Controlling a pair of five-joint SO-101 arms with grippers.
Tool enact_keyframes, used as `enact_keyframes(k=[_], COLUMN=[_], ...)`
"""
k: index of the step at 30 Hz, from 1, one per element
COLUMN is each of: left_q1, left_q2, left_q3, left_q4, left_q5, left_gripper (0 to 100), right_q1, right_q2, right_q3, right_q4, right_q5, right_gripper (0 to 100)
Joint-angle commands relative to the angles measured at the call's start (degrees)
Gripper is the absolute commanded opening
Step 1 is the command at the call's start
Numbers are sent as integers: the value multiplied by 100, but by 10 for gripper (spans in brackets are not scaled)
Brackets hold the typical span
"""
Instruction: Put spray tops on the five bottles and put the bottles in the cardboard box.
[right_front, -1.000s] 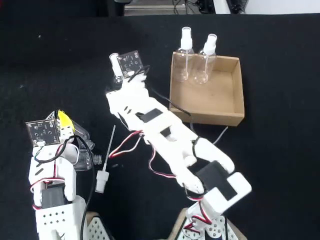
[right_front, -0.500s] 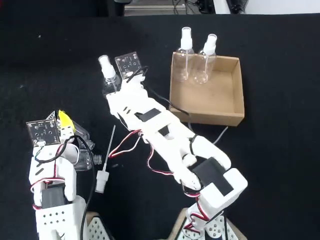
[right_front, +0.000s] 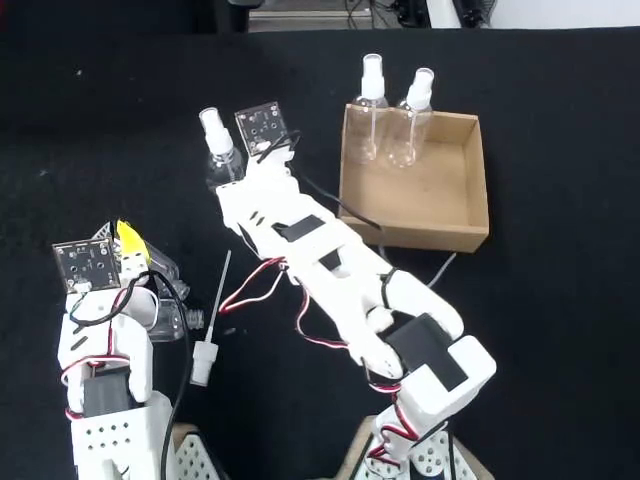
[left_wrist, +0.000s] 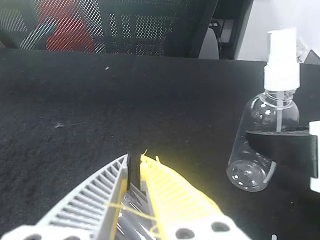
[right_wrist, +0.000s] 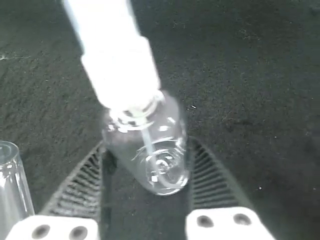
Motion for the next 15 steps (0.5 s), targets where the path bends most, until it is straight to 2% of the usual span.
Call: enact_keyframes(k=[1, 3, 15], left_q1=[48, 48, 48], left_q2=[-26, -26, -26], left_q3=[57, 57, 57], left_q4=[18, 18, 0], left_q5=[-9, -9, -9], left_gripper=[36, 36, 36], right_q1=[-167, -185, -158], right_q2=[-92, -84, -48], right_q3=[-347, -374, -857], right_q4=[-105, -114, -132], right_q5=[35, 35, 35], right_gripper=[252, 276, 275])
